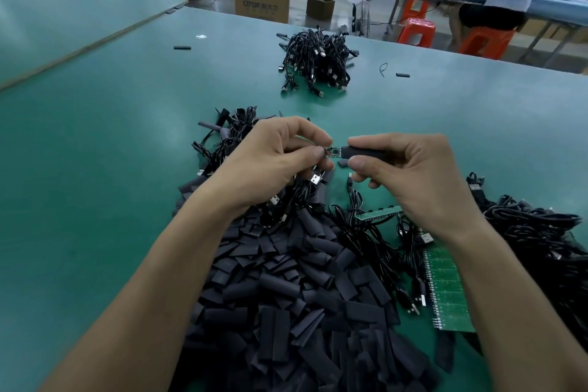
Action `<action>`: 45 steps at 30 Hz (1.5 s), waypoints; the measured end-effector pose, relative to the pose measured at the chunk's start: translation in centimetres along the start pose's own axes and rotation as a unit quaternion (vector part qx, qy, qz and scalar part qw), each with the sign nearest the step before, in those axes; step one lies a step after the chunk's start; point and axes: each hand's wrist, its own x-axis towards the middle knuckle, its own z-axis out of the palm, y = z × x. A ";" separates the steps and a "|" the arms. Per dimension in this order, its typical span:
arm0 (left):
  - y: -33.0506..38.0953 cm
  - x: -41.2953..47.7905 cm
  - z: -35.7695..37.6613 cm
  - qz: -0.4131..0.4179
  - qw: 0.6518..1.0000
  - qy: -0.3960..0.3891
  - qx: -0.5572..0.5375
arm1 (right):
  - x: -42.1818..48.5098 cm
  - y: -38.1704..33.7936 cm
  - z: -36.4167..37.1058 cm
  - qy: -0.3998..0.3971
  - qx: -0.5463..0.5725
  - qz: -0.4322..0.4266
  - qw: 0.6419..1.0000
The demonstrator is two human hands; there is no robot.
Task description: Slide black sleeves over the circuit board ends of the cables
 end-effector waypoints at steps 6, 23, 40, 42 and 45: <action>0.0 0.0 0.6 0.006 0.999 -0.029 -0.011 | -0.1 0.2 0.2 -0.031 -0.007 -0.010 0.999; -0.4 0.1 1.2 0.002 0.995 0.032 0.098 | -0.4 0.6 0.4 0.010 0.018 -0.014 1.000; -0.3 0.0 1.4 0.033 0.991 0.021 0.130 | -0.7 0.8 0.6 0.154 0.080 0.011 0.985; -0.3 0.0 1.5 0.039 0.990 0.027 0.130 | -0.7 0.9 0.8 0.177 0.090 0.013 0.980; -0.3 0.0 1.9 0.051 0.990 0.031 0.130 | -0.8 1.1 1.4 0.181 0.079 0.015 0.980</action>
